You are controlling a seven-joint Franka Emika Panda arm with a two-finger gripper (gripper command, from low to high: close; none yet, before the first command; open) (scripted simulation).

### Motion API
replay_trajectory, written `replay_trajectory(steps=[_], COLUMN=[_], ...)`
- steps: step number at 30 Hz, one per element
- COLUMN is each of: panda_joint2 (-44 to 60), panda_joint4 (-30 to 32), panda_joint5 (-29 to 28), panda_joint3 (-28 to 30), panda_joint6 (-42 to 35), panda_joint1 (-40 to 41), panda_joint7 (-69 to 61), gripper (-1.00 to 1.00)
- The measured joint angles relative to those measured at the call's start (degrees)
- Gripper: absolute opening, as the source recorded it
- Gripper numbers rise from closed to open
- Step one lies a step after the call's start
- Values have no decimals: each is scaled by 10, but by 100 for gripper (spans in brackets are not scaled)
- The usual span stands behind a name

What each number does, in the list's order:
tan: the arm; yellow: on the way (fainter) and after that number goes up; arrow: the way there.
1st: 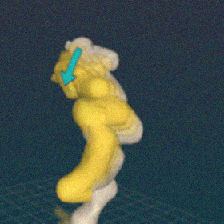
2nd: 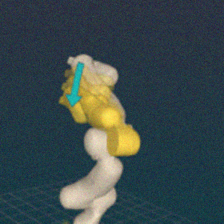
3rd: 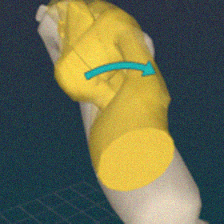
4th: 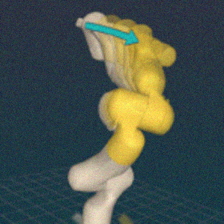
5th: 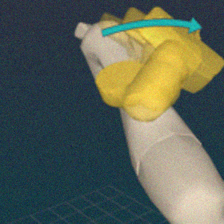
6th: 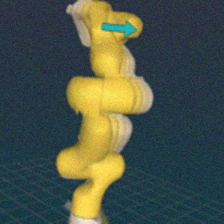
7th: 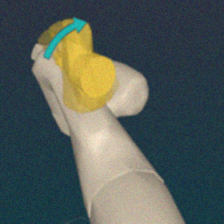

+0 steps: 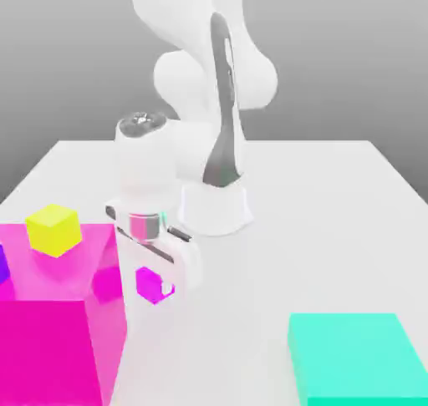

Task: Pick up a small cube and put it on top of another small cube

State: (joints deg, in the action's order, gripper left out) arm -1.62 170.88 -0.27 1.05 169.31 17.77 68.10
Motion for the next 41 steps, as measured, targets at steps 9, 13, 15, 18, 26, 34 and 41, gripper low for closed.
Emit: replay_trajectory(steps=[9,13,15,18,26,34,41], panda_joint2=[-94,-148,-164,-171,-150,-137,-107], panda_joint4=[-45,-60,-82,-136,-293,-365,-321], panda_joint5=[30,37,43,54,49,2,1], panda_joint3=[54,84,92,93,63,13,10], panda_joint6=[-200,-288,-334,-402,-524,-508,-427], panda_joint1=[42,62,68,72,77,72,73], panda_joint7=[-60,-97,-101,-86,15,119,121], gripper=[-100,-100,-100,-100,-100,-100,100])
